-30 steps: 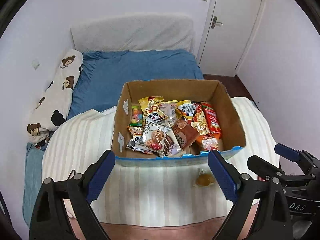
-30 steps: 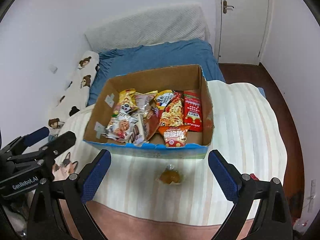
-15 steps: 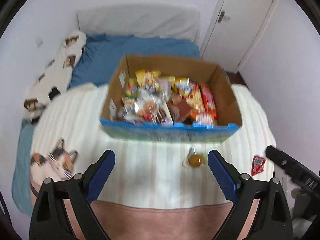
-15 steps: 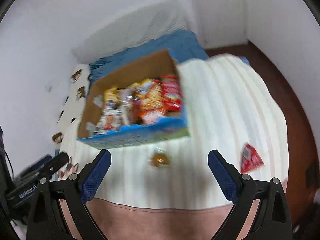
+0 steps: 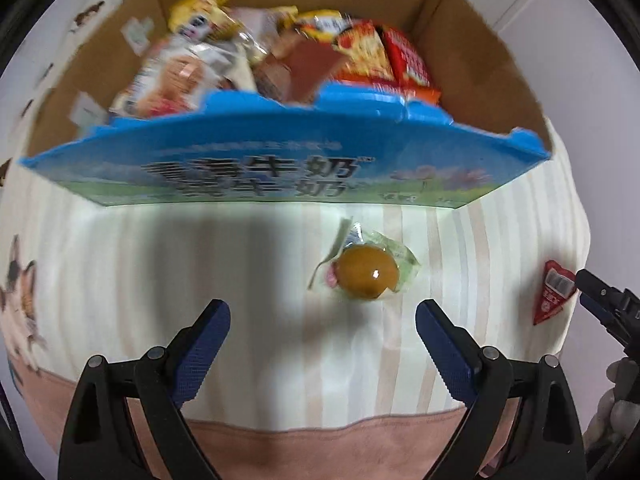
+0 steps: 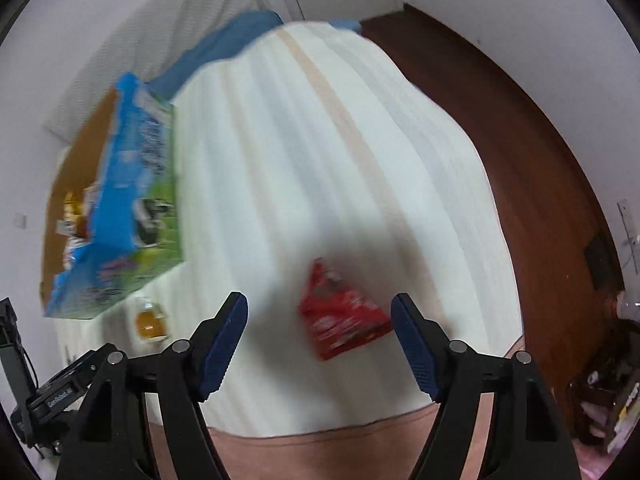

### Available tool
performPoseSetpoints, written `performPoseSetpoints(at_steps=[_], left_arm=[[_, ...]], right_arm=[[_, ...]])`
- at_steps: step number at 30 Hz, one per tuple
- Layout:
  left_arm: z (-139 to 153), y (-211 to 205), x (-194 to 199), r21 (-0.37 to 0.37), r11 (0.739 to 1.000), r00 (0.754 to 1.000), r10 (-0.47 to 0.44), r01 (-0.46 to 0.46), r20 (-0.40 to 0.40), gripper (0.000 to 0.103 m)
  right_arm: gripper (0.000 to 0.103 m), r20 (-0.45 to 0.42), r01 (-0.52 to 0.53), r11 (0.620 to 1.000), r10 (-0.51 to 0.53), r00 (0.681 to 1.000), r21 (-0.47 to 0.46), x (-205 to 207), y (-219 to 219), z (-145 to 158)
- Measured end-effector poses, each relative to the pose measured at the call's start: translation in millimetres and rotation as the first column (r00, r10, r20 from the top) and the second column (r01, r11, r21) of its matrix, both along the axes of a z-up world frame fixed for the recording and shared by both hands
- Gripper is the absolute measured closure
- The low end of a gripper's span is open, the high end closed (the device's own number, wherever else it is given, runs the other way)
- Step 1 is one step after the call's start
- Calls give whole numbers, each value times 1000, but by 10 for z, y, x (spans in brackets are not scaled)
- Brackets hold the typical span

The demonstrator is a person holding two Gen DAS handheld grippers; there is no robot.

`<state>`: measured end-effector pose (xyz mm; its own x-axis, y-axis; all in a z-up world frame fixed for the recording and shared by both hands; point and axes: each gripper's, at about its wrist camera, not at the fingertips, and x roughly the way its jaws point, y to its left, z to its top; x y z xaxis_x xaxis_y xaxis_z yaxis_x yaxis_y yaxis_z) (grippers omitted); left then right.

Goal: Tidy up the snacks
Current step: 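Grasp the round orange candy with left tool while right tool grasps the red snack pack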

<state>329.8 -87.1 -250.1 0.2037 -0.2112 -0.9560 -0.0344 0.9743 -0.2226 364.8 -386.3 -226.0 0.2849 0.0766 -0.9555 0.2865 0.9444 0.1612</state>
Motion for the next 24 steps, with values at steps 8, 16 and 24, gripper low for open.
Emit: performPoseSetpoints(at_steps=[8, 16, 24], left_arm=[[-358, -288, 261, -5, 999, 997, -47, 47, -67, 8], [-446, -486, 209, 73, 991, 993, -107, 109, -40, 51], [-485, -314, -428, 99, 989, 992, -105, 111, -64, 53]], right_arm=[[26, -90, -34, 999, 31, 995, -35, 166, -33, -430], [41, -80, -87, 990, 79, 994, -108, 153, 91, -554], [55, -59, -180, 980, 176, 983, -80, -250, 493, -532]])
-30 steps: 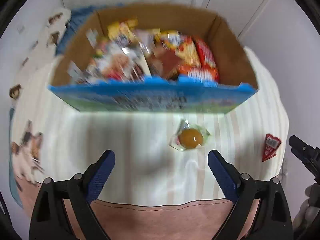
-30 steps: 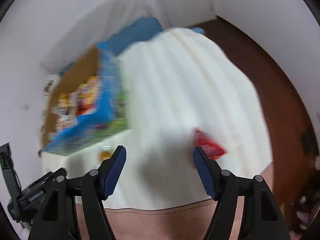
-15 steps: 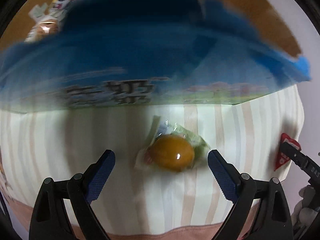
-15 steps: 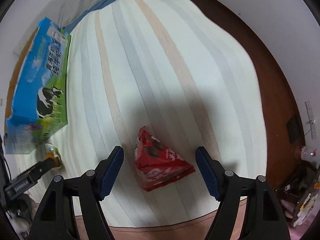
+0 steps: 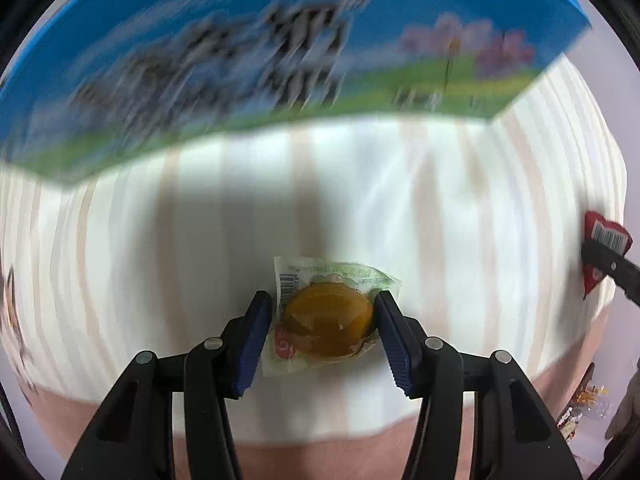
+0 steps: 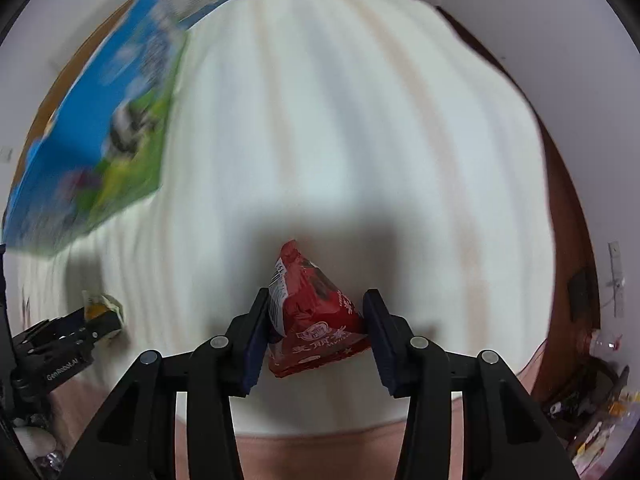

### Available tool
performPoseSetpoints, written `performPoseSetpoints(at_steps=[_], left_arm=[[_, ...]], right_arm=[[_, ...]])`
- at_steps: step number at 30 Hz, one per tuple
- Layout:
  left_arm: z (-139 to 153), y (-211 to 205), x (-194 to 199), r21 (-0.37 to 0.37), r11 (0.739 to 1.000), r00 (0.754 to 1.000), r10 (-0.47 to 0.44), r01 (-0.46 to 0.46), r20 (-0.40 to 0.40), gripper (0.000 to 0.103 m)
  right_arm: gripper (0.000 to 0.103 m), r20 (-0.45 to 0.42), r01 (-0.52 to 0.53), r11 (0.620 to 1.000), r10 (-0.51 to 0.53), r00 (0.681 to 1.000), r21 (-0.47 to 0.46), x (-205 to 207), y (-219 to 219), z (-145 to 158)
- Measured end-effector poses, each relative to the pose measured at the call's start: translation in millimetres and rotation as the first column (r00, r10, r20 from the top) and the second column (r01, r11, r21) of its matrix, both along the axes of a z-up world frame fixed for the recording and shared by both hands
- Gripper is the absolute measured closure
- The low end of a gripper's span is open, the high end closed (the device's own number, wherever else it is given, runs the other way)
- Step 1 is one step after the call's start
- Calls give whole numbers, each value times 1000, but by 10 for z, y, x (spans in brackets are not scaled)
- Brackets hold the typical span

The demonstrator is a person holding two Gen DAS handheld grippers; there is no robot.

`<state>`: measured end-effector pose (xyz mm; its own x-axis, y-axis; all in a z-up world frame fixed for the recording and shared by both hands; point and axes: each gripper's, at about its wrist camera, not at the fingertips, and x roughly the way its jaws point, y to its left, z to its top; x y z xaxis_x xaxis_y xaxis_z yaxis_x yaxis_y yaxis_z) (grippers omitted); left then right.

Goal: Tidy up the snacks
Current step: 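Grasp the round orange candy with left tool while right tool grasps the red snack pack, then lift the orange candy with left tool while right tool lifts the red pack toward the box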

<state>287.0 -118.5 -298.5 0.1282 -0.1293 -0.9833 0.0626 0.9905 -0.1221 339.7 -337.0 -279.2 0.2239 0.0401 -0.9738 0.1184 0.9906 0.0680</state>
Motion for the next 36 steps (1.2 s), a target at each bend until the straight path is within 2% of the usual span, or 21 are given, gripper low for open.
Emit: performPoseSetpoints(at_steps=[5, 10, 15, 18, 22, 23, 25, 28, 31, 33, 36], left_arm=[[-14, 209, -432, -31, 999, 998, 40, -41, -42, 54], [-123, 434, -747, -35, 996, 994, 78, -81, -74, 54], [-255, 564, -783, -131, 982, 986, 125, -139, -111, 52], [-323, 682, -759, -163, 977, 985, 116, -137, -131, 41], [-354, 579, -770, -116, 989, 988, 82, -97, -127, 40], [-347, 513, -773, -98, 991, 990, 76, -88, -121, 41], [-312, 248, -742, -45, 996, 993, 69, -74, -99, 48], [-260, 128, -825, -3, 996, 994, 85, -86, -64, 49], [-210, 24, -989, 5, 997, 996, 80, -80, -50, 51], [-136, -39, -1027, 3, 997, 996, 82, -82, -45, 60], [-44, 191, -835, -9, 996, 995, 83, -84, -53, 60]], right_arm=[[55, -29, -105, 992, 107, 994, 66, -375, 477, -50], [55, -79, -201, 969, 213, 974, 143, -783, 1089, -250], [55, -95, -197, 969, 212, 973, 148, -867, 1342, -470], [54, -96, -160, 973, 177, 979, 166, -802, 1367, -539], [52, -101, -149, 974, 167, 981, 171, -754, 1297, -582], [52, -100, -158, 975, 175, 980, 157, -785, 1293, -570], [52, -97, -172, 976, 185, 978, 132, -789, 1298, -566], [55, -78, -203, 977, 209, 975, 71, -825, 1386, -573], [59, -47, -214, 975, 216, 975, 54, -871, 1476, -534], [60, -30, -211, 975, 213, 977, 67, -908, 1492, -490], [60, -18, -207, 973, 209, 978, 99, -976, 1466, -431]])
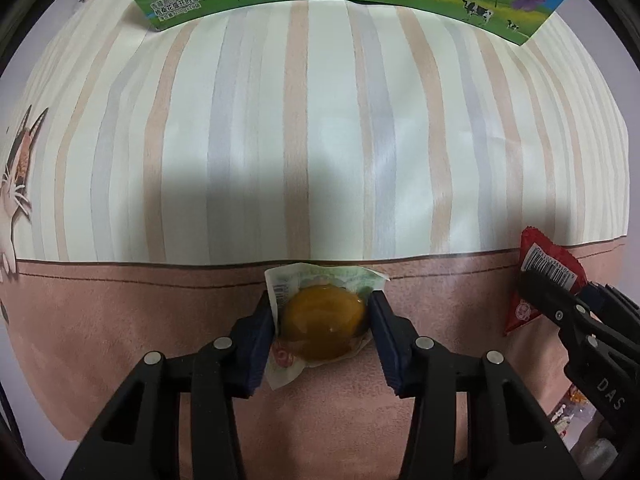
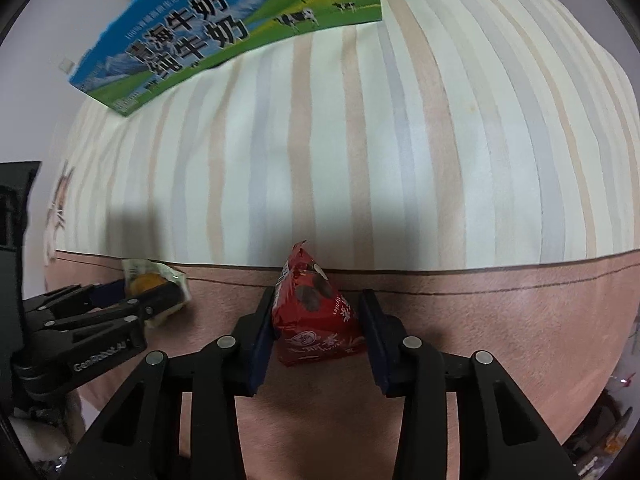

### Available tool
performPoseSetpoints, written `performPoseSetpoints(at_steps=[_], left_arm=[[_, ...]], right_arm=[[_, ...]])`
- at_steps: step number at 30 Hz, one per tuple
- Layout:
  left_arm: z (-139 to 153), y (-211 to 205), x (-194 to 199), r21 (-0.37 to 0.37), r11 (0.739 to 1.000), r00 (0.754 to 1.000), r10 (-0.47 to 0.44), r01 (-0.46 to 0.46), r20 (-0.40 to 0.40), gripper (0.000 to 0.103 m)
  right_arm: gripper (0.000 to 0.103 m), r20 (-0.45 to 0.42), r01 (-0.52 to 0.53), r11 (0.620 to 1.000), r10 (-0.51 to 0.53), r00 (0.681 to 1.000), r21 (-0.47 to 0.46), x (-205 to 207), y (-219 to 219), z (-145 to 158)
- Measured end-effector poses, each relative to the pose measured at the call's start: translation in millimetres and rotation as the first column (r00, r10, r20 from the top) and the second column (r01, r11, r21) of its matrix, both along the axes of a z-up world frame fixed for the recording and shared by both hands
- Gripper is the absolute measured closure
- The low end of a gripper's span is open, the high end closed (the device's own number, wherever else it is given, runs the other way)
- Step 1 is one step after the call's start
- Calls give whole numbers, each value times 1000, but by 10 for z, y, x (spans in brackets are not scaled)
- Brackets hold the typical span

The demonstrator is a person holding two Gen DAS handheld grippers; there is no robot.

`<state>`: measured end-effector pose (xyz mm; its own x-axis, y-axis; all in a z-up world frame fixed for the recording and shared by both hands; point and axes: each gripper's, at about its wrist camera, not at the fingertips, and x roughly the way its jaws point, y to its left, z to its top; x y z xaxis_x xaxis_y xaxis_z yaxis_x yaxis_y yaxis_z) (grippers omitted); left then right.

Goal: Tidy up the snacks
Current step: 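Lift the orange candy with left tool while right tool lifts the red pack toward the box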

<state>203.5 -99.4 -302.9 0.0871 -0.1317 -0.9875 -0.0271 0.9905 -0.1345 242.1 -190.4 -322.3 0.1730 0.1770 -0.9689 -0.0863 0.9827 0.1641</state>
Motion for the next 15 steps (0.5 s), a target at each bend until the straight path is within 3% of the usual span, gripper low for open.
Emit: performPoseSetpoints(at_steps=[8, 11, 15], left_arm=[[-205, 465, 131, -180, 982, 997, 47, -57, -62, 52], [-300, 419, 177, -143, 990, 998, -7, -3, -64, 51], [-225, 124, 186, -16, 997, 996, -79, 78, -42, 46]], right_arm=[[60, -37, 20, 998, -18, 999, 60, 15, 89, -63], [60, -40, 26, 997, -24, 999, 71, 4, 54, -56], [60, -48, 32, 996, -28, 998, 82, -29, 51, -63]])
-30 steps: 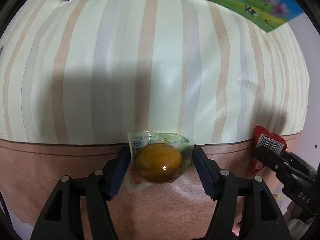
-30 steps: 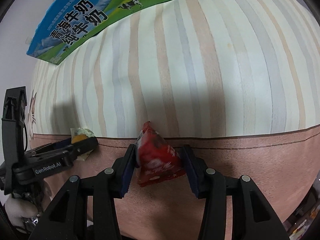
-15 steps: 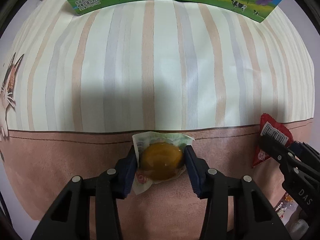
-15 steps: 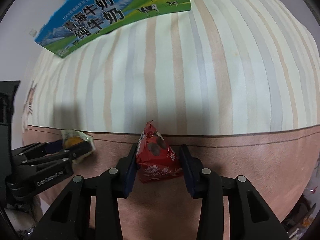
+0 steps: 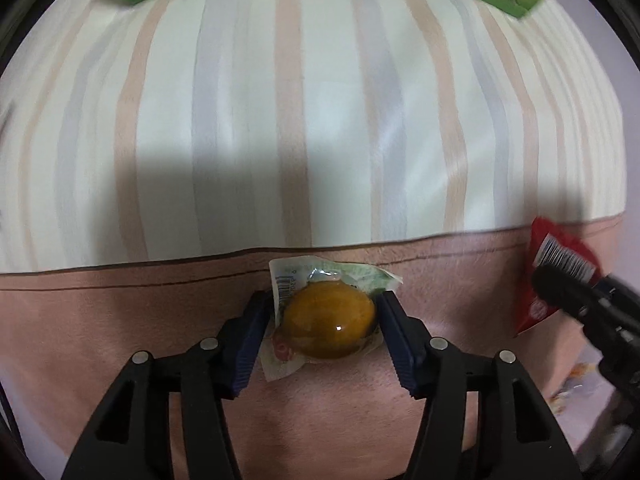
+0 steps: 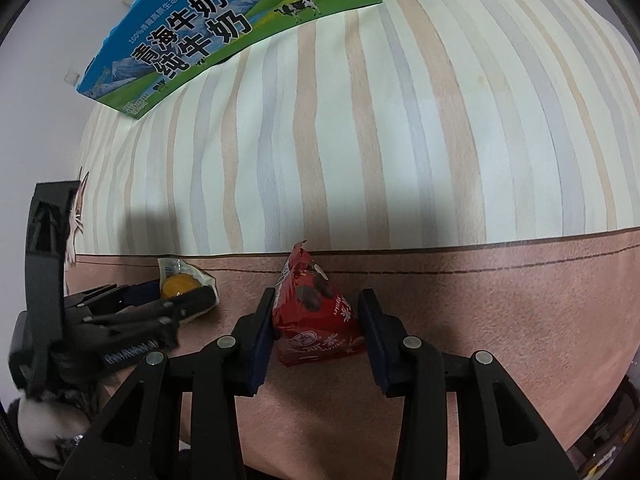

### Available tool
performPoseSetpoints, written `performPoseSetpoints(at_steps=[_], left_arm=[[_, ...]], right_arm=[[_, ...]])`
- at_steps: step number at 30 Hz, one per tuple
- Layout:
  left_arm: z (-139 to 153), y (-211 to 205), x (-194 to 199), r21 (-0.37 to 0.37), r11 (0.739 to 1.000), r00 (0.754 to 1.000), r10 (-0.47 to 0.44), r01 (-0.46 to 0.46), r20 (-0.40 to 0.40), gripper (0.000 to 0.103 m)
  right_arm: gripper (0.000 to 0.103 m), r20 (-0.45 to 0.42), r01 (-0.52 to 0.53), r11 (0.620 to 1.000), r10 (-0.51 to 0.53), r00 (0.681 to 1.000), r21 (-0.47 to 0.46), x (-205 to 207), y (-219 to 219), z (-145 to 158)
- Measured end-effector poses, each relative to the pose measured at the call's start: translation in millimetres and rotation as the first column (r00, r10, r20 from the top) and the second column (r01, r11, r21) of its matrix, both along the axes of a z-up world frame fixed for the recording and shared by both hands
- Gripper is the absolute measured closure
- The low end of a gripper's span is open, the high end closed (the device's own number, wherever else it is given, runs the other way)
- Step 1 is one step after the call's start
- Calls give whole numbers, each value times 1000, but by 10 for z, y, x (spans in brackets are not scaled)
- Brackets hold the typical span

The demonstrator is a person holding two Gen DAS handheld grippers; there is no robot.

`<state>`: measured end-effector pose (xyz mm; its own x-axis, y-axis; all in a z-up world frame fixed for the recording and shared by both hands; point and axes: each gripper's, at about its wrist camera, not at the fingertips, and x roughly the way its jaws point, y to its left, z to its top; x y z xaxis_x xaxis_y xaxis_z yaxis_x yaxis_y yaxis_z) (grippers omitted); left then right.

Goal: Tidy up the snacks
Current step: 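Lift the orange candy with left tool while right tool lifts the red pack toward the box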

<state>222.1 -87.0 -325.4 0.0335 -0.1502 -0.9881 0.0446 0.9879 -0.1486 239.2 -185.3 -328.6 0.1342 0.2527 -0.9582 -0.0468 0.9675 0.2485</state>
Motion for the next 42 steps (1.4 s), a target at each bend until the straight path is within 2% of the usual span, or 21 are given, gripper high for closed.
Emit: performPoseSetpoints(at_steps=[2, 4, 6, 9, 11, 12, 13, 15, 16, 19, 23, 25, 29, 32, 33, 34, 36, 38, 42], left_arm=[[76, -96, -30, 89, 995, 998, -44, 40, 43, 35], [-3, -187, -50, 153, 982, 993, -115, 108, 39, 16], [-124, -214, -64, 153, 979, 990, -141, 137, 15, 10], [-133, -148, -62, 118, 988, 994, -107, 102, 37, 13], [-104, -179, -59, 114, 989, 994, -101, 96, 42, 26], [-78, -200, -66, 107, 989, 994, -103, 97, 46, 40], [-147, -254, -188, 108, 989, 994, -103, 97, 48, 42], [-116, -278, -190, 113, 989, 993, -103, 97, 50, 44], [-66, -276, -174, 96, 993, 996, -79, 73, 52, 49], [3, -90, -174, 29, 999, 999, -16, 15, 35, 54], [-35, 35, -136, -44, 999, 1000, 16, -16, 0, 53], [-77, 215, -93, -123, 990, 997, 68, -70, -20, 43], [-219, 511, -49, -222, 957, 982, 173, -186, -79, 40], [-149, 699, -46, -253, 935, 968, 235, -249, -85, 40], [-111, 758, -44, -284, 921, 963, 253, -268, -89, 39], [-109, 798, -24, -295, 914, 961, 261, -278, -94, 30], [-129, 805, 29, -289, 917, 961, 255, -275, -105, 21], [-314, 816, 82, -250, 933, 963, 231, -260, -141, 21], [-364, 702, 204, -157, 961, 970, 212, -229, -118, 20]], right_arm=[[60, -2, 2, 1000, -2, 1000, 0, -15, 2, 0], [60, -6, 7, 1000, -7, 1000, 5, -32, -14, -14], [60, -9, 9, 1000, -9, 1000, 7, -37, -35, -31], [60, -6, 3, 1000, -3, 1000, 3, -61, -39, -34], [60, -4, 0, 1000, 0, 1000, 2, -57, -23, -29], [60, -2, 2, 1000, -2, 1000, 3, -65, -21, -25], [60, 1, 2, 1000, -2, 1000, 4, -72, -17, -22], [60, 5, 1, 1000, -1, 1000, 6, -78, -1, -8], [60, 7, 3, 1000, -3, 1000, 10, -84, -3, 2], [60, 15, 5, 1000, -5, 1000, 19, -105, -20, 42], [60, 22, 1, 999, -2, 1000, 34, -113, -24, 93], [60, 23, -2, 999, 2, 1000, 39, -120, -16, 107], [60, 15, 6, 998, -7, 1000, 61, -133, -30, 102], [60, 16, 12, 998, -13, 1000, 64, -160, -46, 126], [60, 16, 16, 998, -17, 1000, 66, -172, -62, 134], [60, 16, 20, 997, -21, 1000, 69, -178, -73, 135], [60, 14, 29, 997, -30, 999, 72, -182, -96, 132], [60, 8, 34, 996, -35, 999, 76, -183, -101, 118], [60, 4, 21, 997, -21, 1000, 70, -201, -57, 102]])
